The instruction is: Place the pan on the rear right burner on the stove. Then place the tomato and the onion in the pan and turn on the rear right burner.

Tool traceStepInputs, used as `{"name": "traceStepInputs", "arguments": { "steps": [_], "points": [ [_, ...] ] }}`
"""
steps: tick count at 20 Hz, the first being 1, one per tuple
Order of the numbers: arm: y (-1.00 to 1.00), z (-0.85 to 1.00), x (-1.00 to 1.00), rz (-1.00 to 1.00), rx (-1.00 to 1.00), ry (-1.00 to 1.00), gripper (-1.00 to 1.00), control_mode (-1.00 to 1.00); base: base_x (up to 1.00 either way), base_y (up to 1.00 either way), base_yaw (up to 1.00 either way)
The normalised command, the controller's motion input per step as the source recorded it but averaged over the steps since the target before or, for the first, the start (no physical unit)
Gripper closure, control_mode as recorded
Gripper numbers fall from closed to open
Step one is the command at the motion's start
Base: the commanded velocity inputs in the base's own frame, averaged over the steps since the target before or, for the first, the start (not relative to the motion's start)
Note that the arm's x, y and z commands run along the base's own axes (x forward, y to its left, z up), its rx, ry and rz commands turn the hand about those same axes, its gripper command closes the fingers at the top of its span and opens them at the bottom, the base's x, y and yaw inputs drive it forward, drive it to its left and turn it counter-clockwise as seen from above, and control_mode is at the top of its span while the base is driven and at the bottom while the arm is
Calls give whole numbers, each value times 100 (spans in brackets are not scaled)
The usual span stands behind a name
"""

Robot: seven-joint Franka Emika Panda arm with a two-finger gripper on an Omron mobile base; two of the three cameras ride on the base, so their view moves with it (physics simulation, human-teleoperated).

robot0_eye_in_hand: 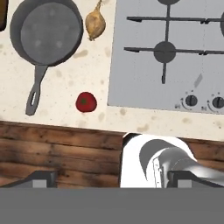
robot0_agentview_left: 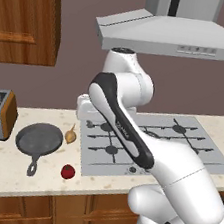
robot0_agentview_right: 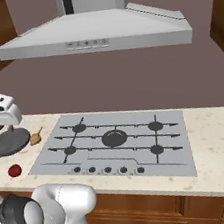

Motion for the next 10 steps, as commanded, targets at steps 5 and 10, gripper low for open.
{"name": "traceStepInputs", "arguments": {
  "steps": [5, 10],
  "points": [
    [6, 0, -16, 0, 0, 0, -100, -100, 0, 0, 0],
    [9, -7, -15, 0, 9, -2, -100, -100, 0, 0, 0]
  ]
}}
